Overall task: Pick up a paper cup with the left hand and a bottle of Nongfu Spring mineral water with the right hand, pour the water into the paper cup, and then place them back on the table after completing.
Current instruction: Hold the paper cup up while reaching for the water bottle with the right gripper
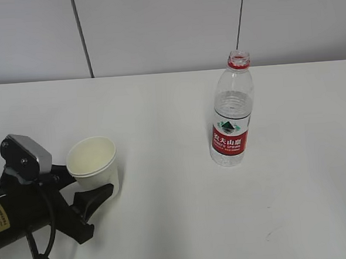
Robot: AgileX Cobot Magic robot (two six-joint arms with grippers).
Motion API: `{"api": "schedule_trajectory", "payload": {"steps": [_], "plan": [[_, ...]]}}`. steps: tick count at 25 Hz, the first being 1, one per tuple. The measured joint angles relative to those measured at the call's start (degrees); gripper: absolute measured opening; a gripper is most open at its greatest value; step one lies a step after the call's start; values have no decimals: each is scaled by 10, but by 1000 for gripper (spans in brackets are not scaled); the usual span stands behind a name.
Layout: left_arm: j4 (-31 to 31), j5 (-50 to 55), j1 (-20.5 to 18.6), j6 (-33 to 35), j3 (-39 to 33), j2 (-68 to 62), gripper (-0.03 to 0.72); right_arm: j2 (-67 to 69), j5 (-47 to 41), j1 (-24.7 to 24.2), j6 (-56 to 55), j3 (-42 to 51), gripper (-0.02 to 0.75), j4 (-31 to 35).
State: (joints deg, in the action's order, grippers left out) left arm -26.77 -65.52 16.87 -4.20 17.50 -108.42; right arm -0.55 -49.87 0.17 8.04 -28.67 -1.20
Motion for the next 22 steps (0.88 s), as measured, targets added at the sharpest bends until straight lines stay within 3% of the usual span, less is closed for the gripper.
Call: {"api": "schedule_trajectory", "payload": {"steps": [15,22], "plan": [[4,0,0,0,-2,0,399,256,308,2,13,22,587,1],[4,0,0,0,-2,0,396,390,405,65,22,24,587,-2]]}}
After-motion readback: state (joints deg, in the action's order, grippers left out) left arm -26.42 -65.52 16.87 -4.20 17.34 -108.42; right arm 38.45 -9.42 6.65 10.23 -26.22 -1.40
